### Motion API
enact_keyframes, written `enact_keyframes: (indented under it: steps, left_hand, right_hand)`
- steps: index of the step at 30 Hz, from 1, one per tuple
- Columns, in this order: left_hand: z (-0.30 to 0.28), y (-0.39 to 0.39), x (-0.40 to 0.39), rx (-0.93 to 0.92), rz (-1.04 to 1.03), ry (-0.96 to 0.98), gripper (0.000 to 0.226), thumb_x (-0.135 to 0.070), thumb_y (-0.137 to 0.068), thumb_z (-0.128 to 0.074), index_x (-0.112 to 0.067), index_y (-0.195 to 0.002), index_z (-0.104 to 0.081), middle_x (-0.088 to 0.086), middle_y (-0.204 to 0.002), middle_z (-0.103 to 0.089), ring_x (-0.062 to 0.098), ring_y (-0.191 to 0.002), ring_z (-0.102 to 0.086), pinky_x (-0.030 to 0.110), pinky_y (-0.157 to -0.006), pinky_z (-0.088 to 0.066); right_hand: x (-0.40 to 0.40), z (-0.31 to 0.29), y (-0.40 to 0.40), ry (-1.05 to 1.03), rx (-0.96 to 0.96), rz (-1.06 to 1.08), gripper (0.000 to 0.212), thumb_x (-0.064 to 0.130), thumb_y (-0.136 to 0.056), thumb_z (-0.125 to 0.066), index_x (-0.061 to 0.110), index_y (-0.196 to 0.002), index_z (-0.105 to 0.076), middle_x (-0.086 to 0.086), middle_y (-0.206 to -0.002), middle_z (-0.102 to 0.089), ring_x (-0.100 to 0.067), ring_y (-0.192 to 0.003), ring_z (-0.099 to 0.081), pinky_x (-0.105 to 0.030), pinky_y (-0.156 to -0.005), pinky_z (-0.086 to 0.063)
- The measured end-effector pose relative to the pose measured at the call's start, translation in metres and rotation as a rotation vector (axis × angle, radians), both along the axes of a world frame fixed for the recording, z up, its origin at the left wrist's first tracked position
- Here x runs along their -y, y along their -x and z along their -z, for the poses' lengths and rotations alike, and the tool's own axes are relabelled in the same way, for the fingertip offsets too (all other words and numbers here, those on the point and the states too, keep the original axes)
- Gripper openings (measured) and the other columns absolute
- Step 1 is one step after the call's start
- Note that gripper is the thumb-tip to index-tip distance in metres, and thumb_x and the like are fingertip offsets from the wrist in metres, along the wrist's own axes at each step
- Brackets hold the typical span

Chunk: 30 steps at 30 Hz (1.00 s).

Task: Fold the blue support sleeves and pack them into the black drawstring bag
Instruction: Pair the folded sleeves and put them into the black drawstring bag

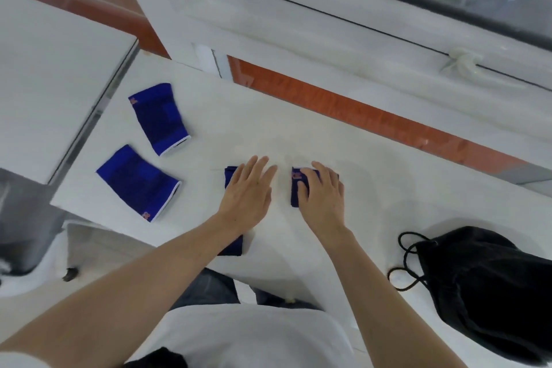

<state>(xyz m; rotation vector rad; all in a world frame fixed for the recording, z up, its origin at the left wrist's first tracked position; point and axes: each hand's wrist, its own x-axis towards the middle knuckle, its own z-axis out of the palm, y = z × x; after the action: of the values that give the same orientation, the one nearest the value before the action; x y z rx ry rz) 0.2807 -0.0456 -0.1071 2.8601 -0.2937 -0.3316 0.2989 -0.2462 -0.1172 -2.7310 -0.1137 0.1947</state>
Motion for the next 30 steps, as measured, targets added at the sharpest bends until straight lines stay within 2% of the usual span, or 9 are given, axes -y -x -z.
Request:
enact_keyframes:
  steps: [3,8,12,18,22,25,28,30]
  left_hand:
    - [-0.008,0.010,-0.043,-0.003,-0.100,-0.035,0.053,-0.029,-0.105,-0.043,-0.018,-0.156,-0.035,0.007,-0.166,-0.029,0.031,-0.155,-0.024,0.048,-0.126,-0.024]
    - [-0.009,0.038,-0.130,-0.073,-0.243,-0.059,0.053,-0.025,-0.103,-0.047,-0.017,-0.155,-0.038,0.009,-0.164,-0.032,0.032,-0.152,-0.027,0.049,-0.124,-0.027]
    - [-0.009,0.055,-0.207,-0.106,-0.348,-0.077,0.049,-0.026,-0.101,-0.052,-0.016,-0.148,-0.046,0.006,-0.152,-0.043,0.030,-0.138,-0.041,0.045,-0.114,-0.039]
    - [0.005,0.054,-0.288,-0.210,-0.330,-0.081,0.046,-0.029,-0.105,-0.045,-0.019,-0.150,-0.041,0.004,-0.154,-0.039,0.026,-0.138,-0.038,0.040,-0.114,-0.039]
    - [0.015,0.045,-0.320,-0.236,-0.279,-0.076,0.042,-0.031,-0.106,-0.042,-0.022,-0.147,-0.045,0.002,-0.147,-0.043,0.025,-0.132,-0.043,0.038,-0.108,-0.042]
    - [0.023,0.040,-0.337,-0.287,-0.198,-0.111,0.044,-0.032,-0.107,-0.042,-0.023,-0.150,-0.040,0.003,-0.157,-0.034,0.027,-0.139,-0.036,0.040,-0.113,-0.037]
    - [0.035,0.036,-0.351,-0.363,-0.088,-0.165,0.052,-0.032,-0.108,-0.041,-0.022,-0.157,-0.030,0.004,-0.172,-0.008,0.030,-0.157,-0.011,0.046,-0.125,-0.022]
    - [0.040,0.033,-0.360,-0.389,-0.059,-0.171,0.052,-0.030,-0.108,-0.039,-0.022,-0.158,-0.028,0.002,-0.173,-0.003,0.029,-0.159,-0.005,0.047,-0.127,-0.017]
  right_hand:
    - [-0.041,-0.008,-0.001,-0.012,0.017,-0.056,0.029,0.029,-0.102,-0.053,0.020,-0.127,-0.064,-0.002,-0.146,-0.054,-0.027,-0.135,-0.047,-0.047,-0.105,-0.046]
    - [-0.118,-0.017,0.000,0.000,-0.035,-0.168,0.029,0.030,-0.104,-0.050,0.022,-0.129,-0.062,0.003,-0.140,-0.055,-0.022,-0.130,-0.049,-0.042,-0.107,-0.042]
    - [-0.180,-0.018,0.002,-0.019,-0.073,-0.227,0.026,0.028,-0.103,-0.051,0.023,-0.125,-0.062,0.006,-0.131,-0.058,-0.022,-0.123,-0.051,-0.039,-0.102,-0.043]
    - [-0.258,-0.016,0.003,0.019,-0.100,-0.241,0.029,0.029,-0.103,-0.050,0.022,-0.128,-0.063,0.003,-0.131,-0.060,-0.020,-0.121,-0.053,-0.039,-0.101,-0.049]
    - [-0.299,-0.012,-0.006,0.058,-0.137,-0.235,0.030,0.028,-0.104,-0.048,0.022,-0.130,-0.062,0.004,-0.135,-0.059,-0.019,-0.123,-0.053,-0.038,-0.098,-0.050]
    - [-0.323,-0.005,-0.016,0.079,-0.171,-0.261,0.035,0.024,-0.104,-0.049,0.021,-0.137,-0.058,0.003,-0.149,-0.051,-0.021,-0.134,-0.048,-0.039,-0.101,-0.046]
    - [-0.342,0.004,-0.030,0.097,-0.200,-0.307,0.042,0.023,-0.106,-0.048,0.020,-0.147,-0.049,0.003,-0.168,-0.028,-0.020,-0.152,-0.030,-0.039,-0.112,-0.040]
    - [-0.354,0.010,-0.043,0.108,-0.209,-0.357,0.046,0.023,-0.107,-0.045,0.020,-0.153,-0.042,0.004,-0.172,-0.018,-0.019,-0.157,-0.019,-0.038,-0.118,-0.034]
